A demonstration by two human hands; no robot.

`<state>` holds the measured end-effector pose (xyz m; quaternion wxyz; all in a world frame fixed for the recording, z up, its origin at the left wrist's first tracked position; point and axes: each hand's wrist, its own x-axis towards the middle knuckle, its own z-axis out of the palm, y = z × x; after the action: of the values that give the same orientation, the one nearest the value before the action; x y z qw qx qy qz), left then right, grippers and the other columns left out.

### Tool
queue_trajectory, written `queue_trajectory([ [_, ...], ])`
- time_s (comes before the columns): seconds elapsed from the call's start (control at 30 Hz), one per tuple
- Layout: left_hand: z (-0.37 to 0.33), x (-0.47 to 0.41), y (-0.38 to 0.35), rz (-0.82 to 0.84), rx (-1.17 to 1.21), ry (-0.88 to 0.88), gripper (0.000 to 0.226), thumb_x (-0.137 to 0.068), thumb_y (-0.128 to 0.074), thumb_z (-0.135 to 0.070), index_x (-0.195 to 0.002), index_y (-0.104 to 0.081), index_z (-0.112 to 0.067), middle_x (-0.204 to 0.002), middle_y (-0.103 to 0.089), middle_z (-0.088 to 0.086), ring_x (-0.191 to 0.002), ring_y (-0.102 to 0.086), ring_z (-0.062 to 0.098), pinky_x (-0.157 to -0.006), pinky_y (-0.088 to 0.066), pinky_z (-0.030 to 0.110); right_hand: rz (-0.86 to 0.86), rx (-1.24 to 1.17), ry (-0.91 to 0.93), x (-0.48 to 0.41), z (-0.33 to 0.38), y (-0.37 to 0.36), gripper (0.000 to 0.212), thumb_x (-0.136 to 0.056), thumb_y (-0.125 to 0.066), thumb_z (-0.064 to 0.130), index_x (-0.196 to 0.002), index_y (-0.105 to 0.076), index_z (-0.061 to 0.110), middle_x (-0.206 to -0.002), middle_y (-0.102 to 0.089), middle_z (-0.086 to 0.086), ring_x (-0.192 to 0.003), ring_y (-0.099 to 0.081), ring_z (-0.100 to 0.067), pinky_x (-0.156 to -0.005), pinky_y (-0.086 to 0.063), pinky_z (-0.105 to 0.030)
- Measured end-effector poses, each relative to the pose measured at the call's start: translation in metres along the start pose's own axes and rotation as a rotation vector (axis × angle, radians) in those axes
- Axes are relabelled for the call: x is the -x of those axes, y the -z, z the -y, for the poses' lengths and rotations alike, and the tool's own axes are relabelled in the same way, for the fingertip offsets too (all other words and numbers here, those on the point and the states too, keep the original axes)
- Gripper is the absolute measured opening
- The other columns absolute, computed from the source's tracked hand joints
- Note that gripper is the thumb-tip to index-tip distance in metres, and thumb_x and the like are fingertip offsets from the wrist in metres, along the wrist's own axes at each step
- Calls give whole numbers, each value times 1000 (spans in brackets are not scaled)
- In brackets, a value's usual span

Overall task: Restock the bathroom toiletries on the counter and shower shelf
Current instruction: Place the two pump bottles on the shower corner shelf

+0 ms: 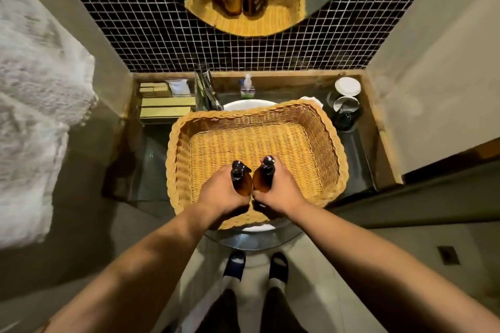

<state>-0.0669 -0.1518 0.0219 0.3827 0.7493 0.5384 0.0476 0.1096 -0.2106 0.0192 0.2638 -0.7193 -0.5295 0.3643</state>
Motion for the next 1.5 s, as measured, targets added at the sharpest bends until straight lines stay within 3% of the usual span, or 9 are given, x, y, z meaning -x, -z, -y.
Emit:
queue_trajectory([
  [0.17, -7, -9, 0, -15, 54, -37, 61, -58, -81, -40, -103, -41, -32, -100, -55, -8, -88, -59, 16, -74, -54, 41, -25, 64, 7, 4, -12, 3, 76, -66, -86, 25, -132, -49, 18, -122, -55, -3, -118, -51, -21, -102, -44, -36],
  [0.27, -15, -12, 9, -43, -41, -59, 73, -63, -83, -42, -104, -24, -33, -99, -54, -5, -78, -59, 20, -61, -46, 32, -68, 59, 2, 7, -8, 7, 81, -67, -87, 27, -136, -46, 20, -125, -52, -1, -120, -49, -18, -102, -42, -31],
  [0.33, -24, -13, 16, -89, -75, -76, 75, -66, -82, -46, -106, -20, -34, -102, -53, -3, -79, -58, 22, -63, -41, 31, -92, 65, 5, 10, -4, 16, 85, -69, -86, 32, -140, -40, 24, -129, -47, 4, -123, -46, -15, -103, -39, -26],
  [0.53, -85, -22, 55, -208, -96, -380, 76, -64, -73, -68, -123, -41, -32, -114, -54, -9, -101, -56, 16, -73, -50, 34, -268, 106, 3, 27, 15, 68, 94, -70, -86, 42, -143, -29, 22, -135, -31, 5, -127, -39, -14, -104, -28, -20],
  [0.67, -142, -22, 60, -266, -71, -621, 66, -66, -73, -69, -116, -46, -37, -103, -50, -19, -92, -52, 6, -68, -42, 25, -429, 151, -12, 54, 27, 123, 95, -70, -85, 47, -144, -35, 14, -134, -34, -2, -128, -44, -20, -110, -37, -32],
  [0.83, -215, -13, 34, -180, -56, -905, 71, -69, -75, -59, -129, -51, -32, -121, -56, -13, -109, -57, 12, -81, -54, 35, -656, 192, -74, 115, 20, 188, 97, -66, -84, 50, -145, -36, 21, -135, -45, 0, -126, -45, -16, -107, -40, -32],
  [1.07, -293, 43, -44, -23, -174, -1240, 80, -66, -73, -60, -136, -47, -32, -139, -45, -12, -109, -62, 18, -75, -58, 38, -988, 271, -245, 236, -18, 230, 78, -64, -81, 40, -134, -48, 31, -127, -47, 10, -111, -57, -14, -90, -52, -29],
  [1.27, -340, 105, -111, 75, -156, -1356, 79, -69, -68, -56, -139, -34, -40, -140, -40, -14, -109, -60, 16, -73, -59, 32, -1139, 297, -420, 329, -51, 244, 78, -65, -84, 42, -132, -46, 36, -130, -47, 12, -111, -55, -13, -90, -48, -27],
  [1.5, -399, 137, -171, 121, -122, -1351, 75, -71, -77, -47, -134, -36, -42, -139, -37, -20, -119, -52, 11, -75, -59, 35, -1232, 254, -498, 387, -101, 262, 71, -61, -89, 31, -120, -50, 36, -109, -40, 17, -100, -59, -14, -82, -45, -23],
])
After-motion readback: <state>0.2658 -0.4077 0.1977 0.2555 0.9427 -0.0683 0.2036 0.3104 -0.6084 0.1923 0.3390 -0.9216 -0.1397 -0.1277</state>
